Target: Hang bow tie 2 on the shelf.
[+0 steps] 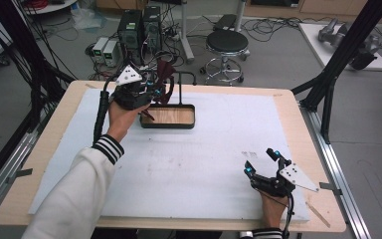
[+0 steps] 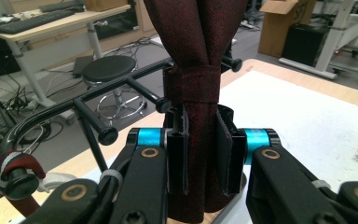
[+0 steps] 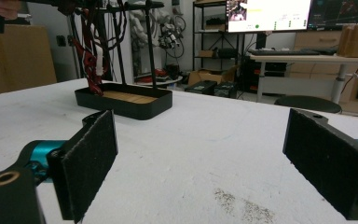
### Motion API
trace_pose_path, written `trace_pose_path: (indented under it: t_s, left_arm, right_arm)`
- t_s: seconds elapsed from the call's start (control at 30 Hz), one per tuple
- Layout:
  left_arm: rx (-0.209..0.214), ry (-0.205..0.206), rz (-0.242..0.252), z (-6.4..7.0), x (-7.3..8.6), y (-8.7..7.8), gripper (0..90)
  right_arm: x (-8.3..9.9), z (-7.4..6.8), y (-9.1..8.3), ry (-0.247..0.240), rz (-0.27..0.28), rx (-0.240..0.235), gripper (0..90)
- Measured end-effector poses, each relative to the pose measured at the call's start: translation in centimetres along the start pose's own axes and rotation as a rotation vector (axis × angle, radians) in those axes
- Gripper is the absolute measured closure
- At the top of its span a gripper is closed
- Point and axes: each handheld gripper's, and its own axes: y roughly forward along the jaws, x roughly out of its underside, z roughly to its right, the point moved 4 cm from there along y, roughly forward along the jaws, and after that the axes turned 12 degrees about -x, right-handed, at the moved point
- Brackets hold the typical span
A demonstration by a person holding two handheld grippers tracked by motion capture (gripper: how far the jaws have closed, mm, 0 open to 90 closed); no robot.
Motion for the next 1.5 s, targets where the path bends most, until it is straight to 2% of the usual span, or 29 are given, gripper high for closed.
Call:
trace_pose_path:
  t_s: [0.1,0.23,0.33,0.7,0.87,1.17,1.3,1.5]
  left_arm:
    - [-0.012,-0.018,-0.010,-0.1,0.2,0.4,76.7]
    - [-0.032,-0.019,-0.030,-0.5,0.8,0.9,76.7]
    - [-0.040,-0.049,-0.047,-0.7,1.3,1.2,76.7]
    - [-0.087,-0.055,-0.080,-1.0,2.6,2.1,76.7]
    - [-0.111,-0.082,-0.107,-1.1,3.6,2.4,76.7]
    - [-0.109,-0.135,-0.132,-0.7,4.6,3.1,76.8]
    - [-0.109,-0.146,-0.139,-0.9,5.1,3.0,76.8]
    - [-0.108,-0.138,-0.156,-1.1,5.5,2.7,76.9]
  right_arm:
    - [0.0,0.0,0.0,0.001,0.000,0.000,9.1]
    - [0.0,0.0,0.0,0.002,-0.001,-0.001,9.1]
    - [0.0,0.0,0.0,0.002,-0.001,-0.001,9.1]
    - [0.0,0.0,0.0,-0.001,-0.001,-0.001,9.2]
    - [0.0,0.0,0.0,0.000,-0.001,0.000,9.1]
    - [0.0,0.0,0.0,-0.005,0.000,-0.001,9.1]
    - [0.0,0.0,0.0,-0.004,-0.001,0.000,9.1]
    - [0.0,0.0,0.0,0.000,-0.001,0.000,9.1]
